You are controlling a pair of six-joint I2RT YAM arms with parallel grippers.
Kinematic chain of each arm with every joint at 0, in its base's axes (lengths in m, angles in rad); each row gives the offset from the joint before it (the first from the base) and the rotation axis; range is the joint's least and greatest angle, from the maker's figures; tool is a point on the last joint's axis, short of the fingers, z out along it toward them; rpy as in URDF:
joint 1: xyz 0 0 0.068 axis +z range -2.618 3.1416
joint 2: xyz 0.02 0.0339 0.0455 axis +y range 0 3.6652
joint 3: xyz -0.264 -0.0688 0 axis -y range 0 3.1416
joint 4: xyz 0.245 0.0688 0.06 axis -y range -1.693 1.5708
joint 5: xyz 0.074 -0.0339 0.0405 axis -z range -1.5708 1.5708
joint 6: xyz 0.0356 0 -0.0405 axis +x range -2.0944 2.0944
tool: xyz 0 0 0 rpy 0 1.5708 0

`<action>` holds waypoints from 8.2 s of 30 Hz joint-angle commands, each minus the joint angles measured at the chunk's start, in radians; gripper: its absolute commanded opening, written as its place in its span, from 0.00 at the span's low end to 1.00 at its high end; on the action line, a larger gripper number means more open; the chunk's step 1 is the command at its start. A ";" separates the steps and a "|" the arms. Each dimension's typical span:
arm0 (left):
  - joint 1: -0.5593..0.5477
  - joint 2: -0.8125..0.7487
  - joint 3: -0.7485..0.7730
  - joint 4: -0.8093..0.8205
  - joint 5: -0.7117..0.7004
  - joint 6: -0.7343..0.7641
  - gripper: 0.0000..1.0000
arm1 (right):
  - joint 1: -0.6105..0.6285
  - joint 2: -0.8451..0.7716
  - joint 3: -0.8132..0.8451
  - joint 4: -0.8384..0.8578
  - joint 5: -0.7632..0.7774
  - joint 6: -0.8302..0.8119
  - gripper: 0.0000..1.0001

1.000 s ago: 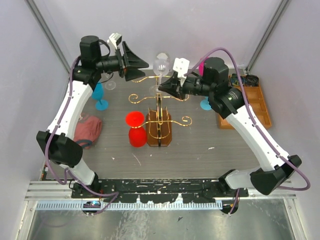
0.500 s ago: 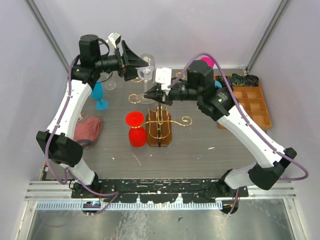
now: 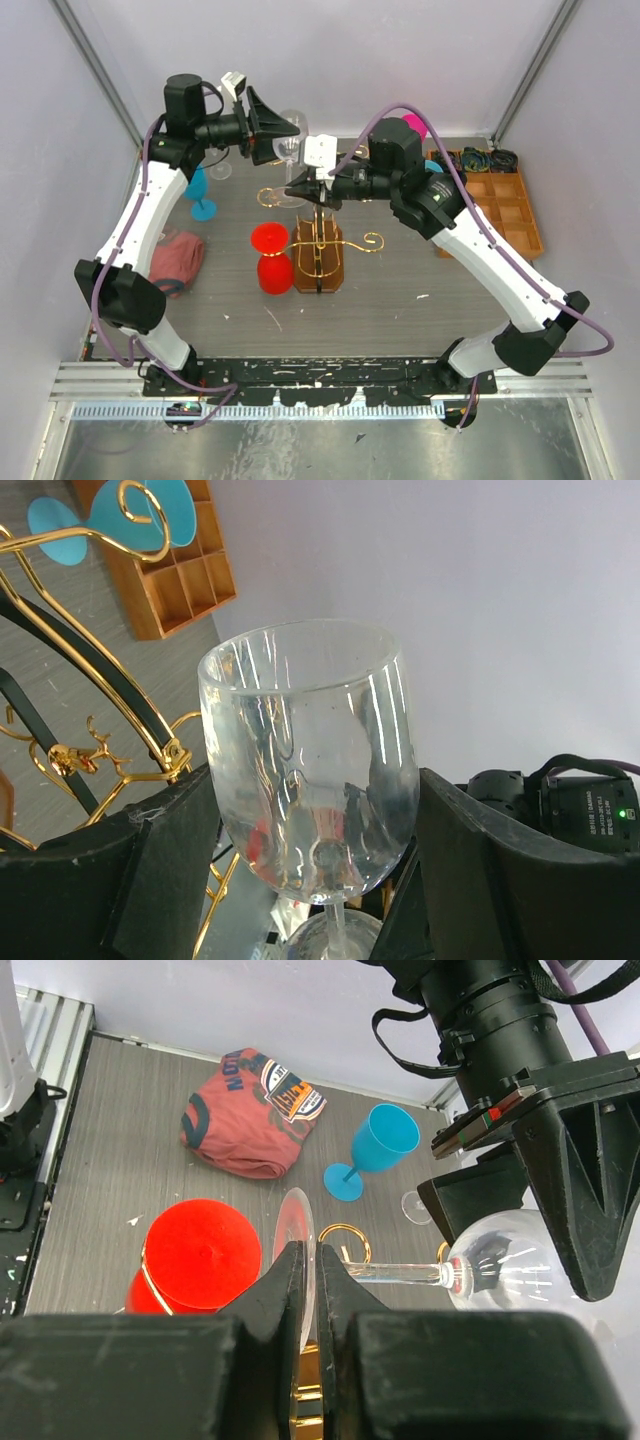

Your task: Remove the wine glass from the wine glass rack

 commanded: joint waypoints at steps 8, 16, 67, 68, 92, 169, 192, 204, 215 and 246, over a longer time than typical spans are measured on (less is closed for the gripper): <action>-0.011 -0.023 0.017 0.005 0.062 0.016 0.59 | 0.016 -0.024 0.044 0.075 0.007 -0.025 0.01; -0.007 -0.030 -0.007 0.040 0.068 -0.015 0.53 | 0.016 -0.044 0.036 0.105 0.064 0.045 0.26; 0.170 -0.585 -0.611 0.123 -1.068 0.796 0.54 | 0.015 -0.267 -0.226 0.172 0.387 0.080 0.81; 0.164 -0.604 -0.651 0.163 -1.087 0.799 0.54 | 0.014 -0.267 -0.227 0.172 0.387 0.077 0.81; -0.151 -0.499 -1.122 1.037 -1.711 1.042 0.53 | -0.021 -0.251 -0.292 0.227 0.382 0.037 0.83; -0.307 -0.033 -1.347 1.831 -2.008 1.225 0.65 | -0.055 -0.252 -0.382 0.316 0.372 0.093 0.81; -0.405 -0.076 -1.372 1.830 -2.109 1.273 0.65 | -0.062 -0.272 -0.406 0.325 0.359 0.111 0.81; -0.284 -0.032 -1.347 1.829 -2.057 1.213 0.69 | -0.063 -0.245 -0.396 0.325 0.348 0.119 0.81; -0.280 -0.028 -1.324 1.829 -2.053 1.241 0.68 | -0.064 -0.217 -0.355 0.288 0.338 0.160 0.81; -0.281 -1.054 -1.009 0.466 -1.760 0.774 0.60 | 0.158 0.276 0.094 0.262 0.179 0.419 0.62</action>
